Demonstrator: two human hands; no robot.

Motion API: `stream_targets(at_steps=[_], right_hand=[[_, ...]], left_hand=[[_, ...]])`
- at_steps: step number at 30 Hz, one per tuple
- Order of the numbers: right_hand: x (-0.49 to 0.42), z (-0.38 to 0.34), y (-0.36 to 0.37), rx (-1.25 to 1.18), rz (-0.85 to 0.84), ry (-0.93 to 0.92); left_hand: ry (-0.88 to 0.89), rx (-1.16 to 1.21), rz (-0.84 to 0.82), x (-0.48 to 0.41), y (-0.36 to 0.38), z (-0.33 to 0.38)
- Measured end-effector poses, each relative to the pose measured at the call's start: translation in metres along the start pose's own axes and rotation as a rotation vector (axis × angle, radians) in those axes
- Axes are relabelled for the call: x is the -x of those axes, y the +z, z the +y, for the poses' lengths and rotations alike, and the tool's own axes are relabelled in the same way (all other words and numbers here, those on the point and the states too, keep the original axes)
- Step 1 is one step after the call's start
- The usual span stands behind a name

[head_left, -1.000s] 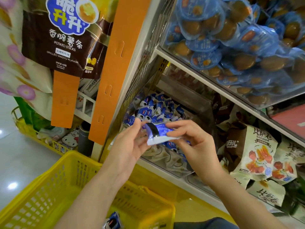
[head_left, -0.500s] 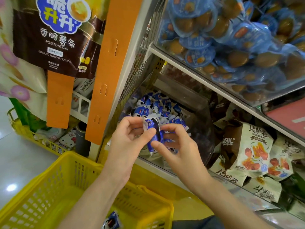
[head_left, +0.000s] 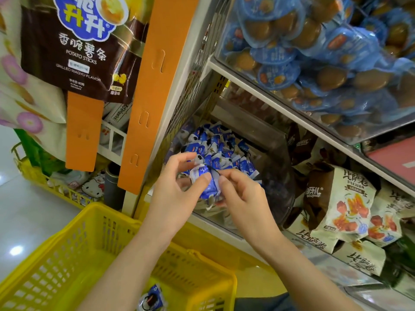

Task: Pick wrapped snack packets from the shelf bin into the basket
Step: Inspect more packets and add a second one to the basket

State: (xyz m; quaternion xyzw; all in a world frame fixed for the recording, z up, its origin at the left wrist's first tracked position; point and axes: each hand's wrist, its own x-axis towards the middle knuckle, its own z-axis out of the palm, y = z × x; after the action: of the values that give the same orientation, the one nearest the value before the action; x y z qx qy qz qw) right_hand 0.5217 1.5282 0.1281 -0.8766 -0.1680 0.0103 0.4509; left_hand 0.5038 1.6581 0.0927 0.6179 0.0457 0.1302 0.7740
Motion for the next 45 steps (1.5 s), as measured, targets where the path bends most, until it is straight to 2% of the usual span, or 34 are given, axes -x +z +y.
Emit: stream_targets(at_steps=[3,5,7,10,13,17,21,23,25,27,29,33,37,41,45], right_hand=[[0.001,0.0,-0.007,-0.109,-0.206,0.031],[0.006,0.003,-0.007,0.064,-0.281,-0.013],[0.008,0.004,-0.005,0.156,-0.195,-0.086],[0.004,0.001,-0.008,-0.079,-0.047,-0.045],[-0.005,-0.002,-0.019,-0.203,0.037,0.084],[-0.007,0.002,-0.022,-0.358,-0.002,0.244],[-0.005,0.004,-0.026,-0.416,-0.051,0.262],[-0.013,0.005,-0.034,-0.357,0.021,0.273],[-0.032,0.011,-0.047,-0.222,0.185,0.285],[-0.06,0.024,-0.061,0.049,0.355,0.259],[-0.09,0.038,-0.071,0.336,0.439,0.241],[-0.143,0.061,-0.08,0.53,0.478,0.288],[-0.169,0.079,-0.082,0.684,0.529,0.293],[-0.173,0.092,-0.078,0.825,0.462,0.243],[-0.176,0.105,-0.078,0.964,0.343,0.322]], left_hand=[[-0.093,0.112,-0.004,-0.002,-0.005,0.002],[-0.12,0.095,0.036,0.0,-0.004,0.002],[-0.145,0.044,0.03,0.002,-0.002,0.003],[-0.197,0.122,-0.083,0.005,-0.001,0.008],[-0.111,0.01,-0.178,0.005,-0.001,0.01],[-0.026,-0.079,-0.208,0.007,0.003,0.007],[0.103,-0.449,-0.131,0.007,0.004,-0.002],[0.221,-0.676,-0.13,0.003,0.003,-0.002],[0.34,-0.843,-0.156,-0.004,-0.003,0.0],[0.393,-0.952,-0.199,-0.01,-0.011,-0.001],[0.403,-1.041,-0.242,-0.016,-0.017,-0.005],[0.443,-1.187,-0.297,-0.02,-0.023,-0.013],[0.493,-1.187,-0.284,-0.023,-0.024,-0.017],[0.587,-1.153,-0.243,-0.026,-0.027,-0.019],[0.628,-1.131,-0.235,-0.028,-0.024,-0.021]])
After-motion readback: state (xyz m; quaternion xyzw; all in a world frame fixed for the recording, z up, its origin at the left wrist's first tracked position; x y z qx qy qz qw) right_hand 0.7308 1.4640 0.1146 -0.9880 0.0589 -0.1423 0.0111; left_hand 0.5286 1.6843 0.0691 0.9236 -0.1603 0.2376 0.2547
